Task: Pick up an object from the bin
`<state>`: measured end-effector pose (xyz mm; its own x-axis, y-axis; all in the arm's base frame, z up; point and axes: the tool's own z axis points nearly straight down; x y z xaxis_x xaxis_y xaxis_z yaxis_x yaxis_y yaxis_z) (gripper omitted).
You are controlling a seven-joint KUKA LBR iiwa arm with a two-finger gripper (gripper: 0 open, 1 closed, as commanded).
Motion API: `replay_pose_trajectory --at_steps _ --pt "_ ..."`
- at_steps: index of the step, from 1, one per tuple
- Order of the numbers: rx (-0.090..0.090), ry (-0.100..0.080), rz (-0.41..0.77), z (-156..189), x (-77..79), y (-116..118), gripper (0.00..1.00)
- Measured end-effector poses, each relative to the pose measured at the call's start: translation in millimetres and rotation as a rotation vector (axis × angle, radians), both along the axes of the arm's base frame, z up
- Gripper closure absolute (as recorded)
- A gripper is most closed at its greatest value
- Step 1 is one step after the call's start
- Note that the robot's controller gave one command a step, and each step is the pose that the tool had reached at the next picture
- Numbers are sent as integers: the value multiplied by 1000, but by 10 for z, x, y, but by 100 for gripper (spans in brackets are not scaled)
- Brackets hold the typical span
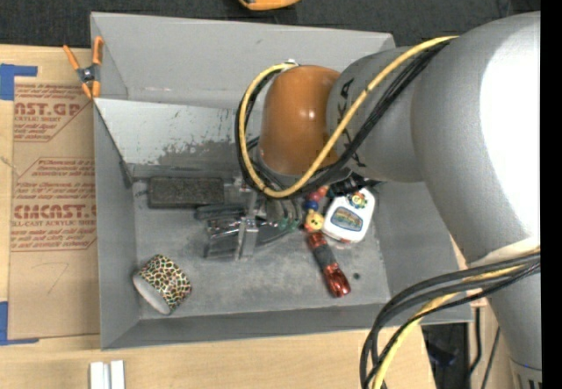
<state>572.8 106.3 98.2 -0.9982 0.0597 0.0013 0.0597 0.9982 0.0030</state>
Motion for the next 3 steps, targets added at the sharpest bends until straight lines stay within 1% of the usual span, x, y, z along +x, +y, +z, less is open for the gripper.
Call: replay_pose_trajectory --at_steps 1,2,3 --pt "1 -16 37 -284 11 46 0" --pt "5 -11 -76 -276 98 19 100" --pt "5 -11 -76 -276 98 19 100"
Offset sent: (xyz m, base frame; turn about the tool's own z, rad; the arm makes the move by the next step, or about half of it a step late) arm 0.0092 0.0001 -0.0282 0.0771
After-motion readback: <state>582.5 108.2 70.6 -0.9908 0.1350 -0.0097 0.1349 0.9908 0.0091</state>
